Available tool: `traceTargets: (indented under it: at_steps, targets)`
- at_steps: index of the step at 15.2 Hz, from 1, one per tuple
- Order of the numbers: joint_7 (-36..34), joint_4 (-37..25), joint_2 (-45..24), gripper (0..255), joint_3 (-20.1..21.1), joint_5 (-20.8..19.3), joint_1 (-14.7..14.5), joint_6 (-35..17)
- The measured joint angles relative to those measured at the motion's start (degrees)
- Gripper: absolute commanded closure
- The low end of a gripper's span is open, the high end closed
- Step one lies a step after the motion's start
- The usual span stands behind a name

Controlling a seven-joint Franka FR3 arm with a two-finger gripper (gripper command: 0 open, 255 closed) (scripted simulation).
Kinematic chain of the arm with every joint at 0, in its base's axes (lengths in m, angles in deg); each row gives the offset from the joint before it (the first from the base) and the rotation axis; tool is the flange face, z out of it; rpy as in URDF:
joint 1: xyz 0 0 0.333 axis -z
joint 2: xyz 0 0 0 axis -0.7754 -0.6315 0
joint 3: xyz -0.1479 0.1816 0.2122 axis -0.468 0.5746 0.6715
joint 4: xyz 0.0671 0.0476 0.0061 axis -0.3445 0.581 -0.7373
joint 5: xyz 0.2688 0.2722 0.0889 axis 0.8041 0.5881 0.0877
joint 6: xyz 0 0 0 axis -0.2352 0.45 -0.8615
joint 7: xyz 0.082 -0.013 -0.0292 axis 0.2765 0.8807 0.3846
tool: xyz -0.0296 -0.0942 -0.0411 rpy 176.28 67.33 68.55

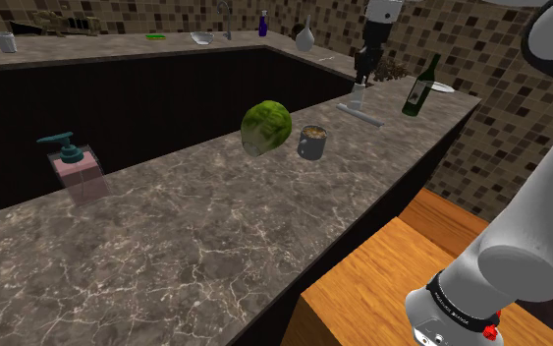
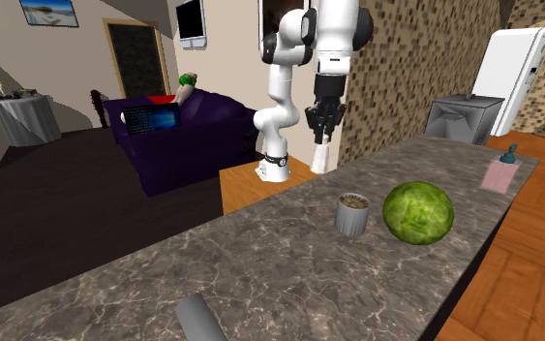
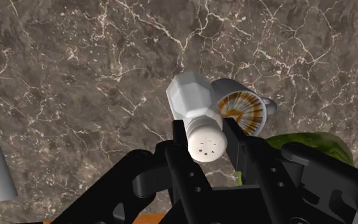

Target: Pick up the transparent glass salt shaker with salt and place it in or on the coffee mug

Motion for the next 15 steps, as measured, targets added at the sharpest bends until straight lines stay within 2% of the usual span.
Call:
traceTargets:
  at_steps: [10, 15]
  targets:
    - [-10.57, -10.76, -6.18, 255, 4.51, 1.37, -5.68, 4.83]
    - [-11.18, -6.53, -5.59, 255, 4.76, 1.17, -6.21, 1.21]
